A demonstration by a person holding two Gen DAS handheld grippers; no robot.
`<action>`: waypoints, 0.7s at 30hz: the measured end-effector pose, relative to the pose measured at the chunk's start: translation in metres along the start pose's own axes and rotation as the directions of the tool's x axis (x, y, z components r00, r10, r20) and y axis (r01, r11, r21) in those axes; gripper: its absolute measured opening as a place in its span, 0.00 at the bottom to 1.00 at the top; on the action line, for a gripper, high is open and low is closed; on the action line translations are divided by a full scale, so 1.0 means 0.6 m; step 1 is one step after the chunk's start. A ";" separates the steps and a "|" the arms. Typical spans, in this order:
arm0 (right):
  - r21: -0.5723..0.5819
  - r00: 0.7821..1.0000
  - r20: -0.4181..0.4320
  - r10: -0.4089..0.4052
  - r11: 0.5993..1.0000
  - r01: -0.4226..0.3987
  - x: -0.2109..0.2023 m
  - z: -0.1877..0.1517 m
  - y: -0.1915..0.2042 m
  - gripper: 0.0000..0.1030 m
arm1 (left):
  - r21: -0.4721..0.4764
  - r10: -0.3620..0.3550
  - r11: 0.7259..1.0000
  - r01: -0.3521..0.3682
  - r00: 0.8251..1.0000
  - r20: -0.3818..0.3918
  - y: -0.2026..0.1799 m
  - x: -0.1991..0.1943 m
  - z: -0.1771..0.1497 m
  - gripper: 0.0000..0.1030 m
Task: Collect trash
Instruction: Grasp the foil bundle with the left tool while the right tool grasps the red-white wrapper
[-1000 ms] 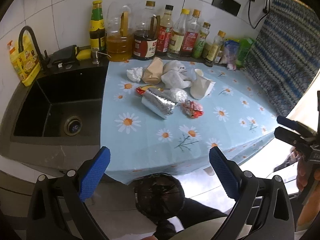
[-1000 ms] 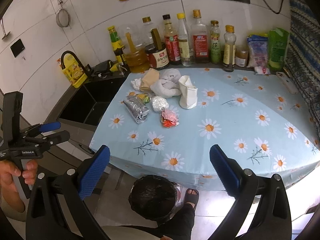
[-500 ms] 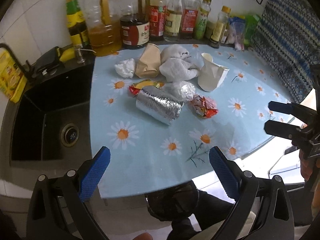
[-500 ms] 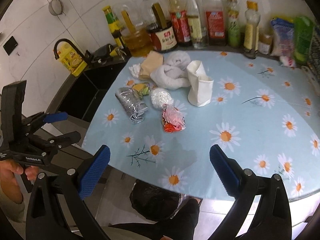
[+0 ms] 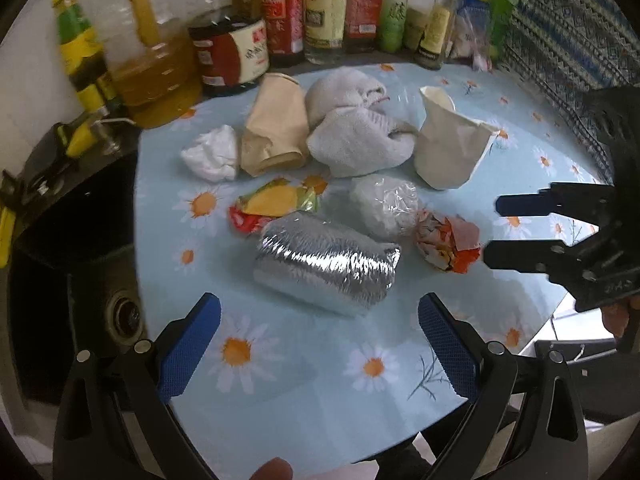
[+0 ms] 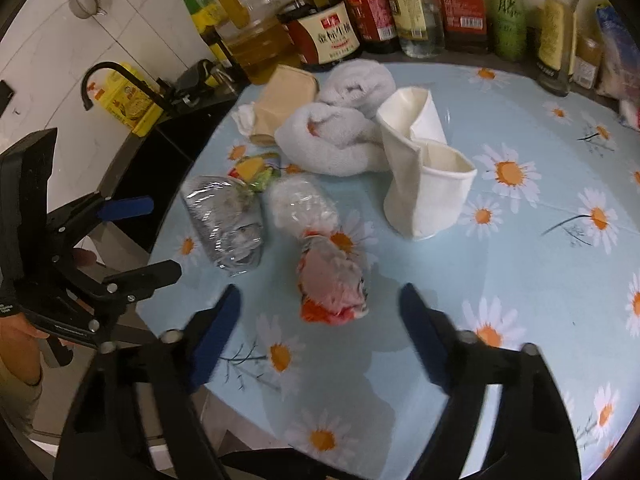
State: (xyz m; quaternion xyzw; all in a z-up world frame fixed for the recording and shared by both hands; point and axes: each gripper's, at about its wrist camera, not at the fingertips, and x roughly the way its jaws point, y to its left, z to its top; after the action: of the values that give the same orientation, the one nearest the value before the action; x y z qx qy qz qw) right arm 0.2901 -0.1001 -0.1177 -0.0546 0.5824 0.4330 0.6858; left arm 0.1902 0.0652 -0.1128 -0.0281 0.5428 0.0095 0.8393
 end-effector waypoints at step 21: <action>-0.034 0.995 -0.078 0.054 0.998 -0.057 0.058 0.013 -0.009 0.35 | 0.070 -0.007 0.998 0.009 0.999 -0.031 -0.006 0.073 0.033 0.82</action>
State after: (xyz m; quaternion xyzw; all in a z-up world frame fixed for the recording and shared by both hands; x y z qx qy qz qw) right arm 0.2975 -0.0802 -0.1471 -0.0675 0.6018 0.4600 0.6494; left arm 0.2261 0.0620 -0.1445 -0.0012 0.5555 -0.0134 0.8314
